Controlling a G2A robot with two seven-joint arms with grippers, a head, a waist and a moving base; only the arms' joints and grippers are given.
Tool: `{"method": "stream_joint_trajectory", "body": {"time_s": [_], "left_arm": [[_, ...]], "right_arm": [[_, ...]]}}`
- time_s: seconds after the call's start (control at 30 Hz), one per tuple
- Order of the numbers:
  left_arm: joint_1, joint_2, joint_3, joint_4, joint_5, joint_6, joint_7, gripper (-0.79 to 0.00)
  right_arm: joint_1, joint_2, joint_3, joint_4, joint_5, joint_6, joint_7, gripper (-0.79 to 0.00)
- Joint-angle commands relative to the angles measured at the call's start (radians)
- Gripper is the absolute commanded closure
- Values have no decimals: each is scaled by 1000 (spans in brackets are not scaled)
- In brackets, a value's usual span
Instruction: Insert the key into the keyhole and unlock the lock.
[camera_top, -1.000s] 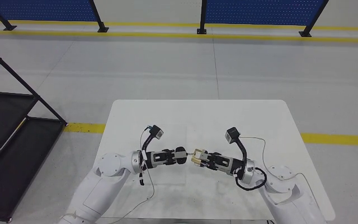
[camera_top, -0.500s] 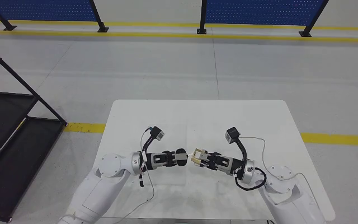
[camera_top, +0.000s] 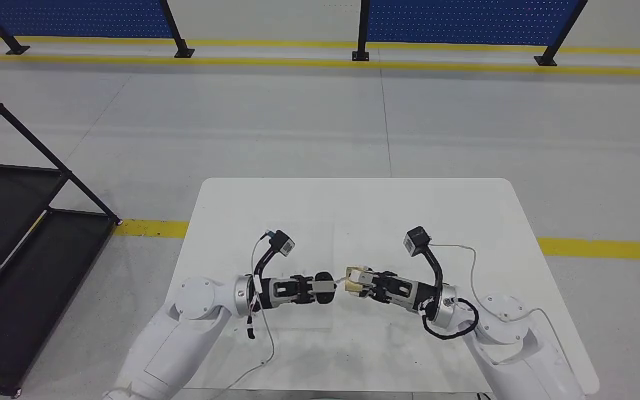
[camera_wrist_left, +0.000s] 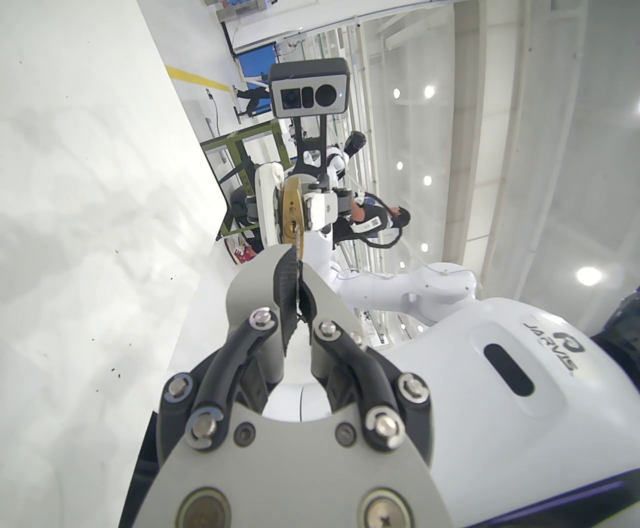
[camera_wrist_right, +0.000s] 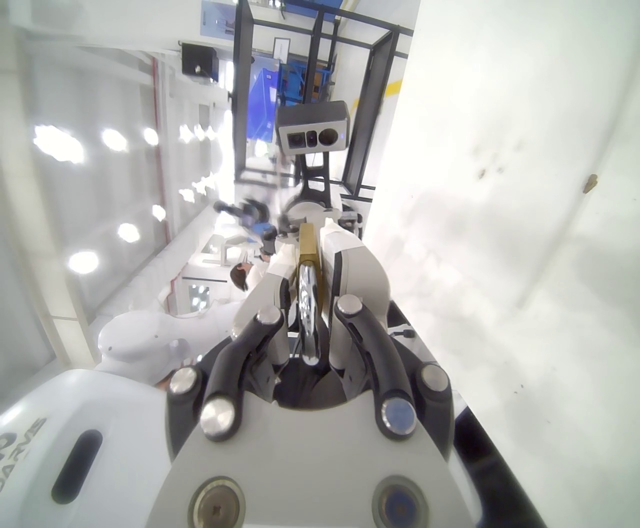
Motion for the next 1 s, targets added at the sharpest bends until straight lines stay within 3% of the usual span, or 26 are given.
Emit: {"method": "stream_joint_trajectory", "body": {"time_s": [0.0, 0.2, 0.47, 0.53, 0.87, 0.97], "left_arm": [[2, 1, -1, -2, -2, 1, 0, 0], [3, 4, -6, -6, -6, 7, -3, 0], [-9, 19, -77, -14, 0, 26, -31, 0], [-13, 23, -80, -14, -35, 59, -93, 0], [-13, 23, -80, -14, -35, 59, -93, 0], [-26, 28, -96, -46, 80, 12, -64, 0]], "right_arm": [[1, 1, 0, 1, 3, 0, 1, 0], [4, 2, 0, 3, 9, 0, 4, 0], [8, 9, 22, 6, 41, -4, 47, 0], [13, 11, 27, 7, 46, -3, 77, 0], [13, 11, 27, 7, 46, -3, 77, 0], [13, 11, 27, 7, 46, -3, 77, 0]]}}
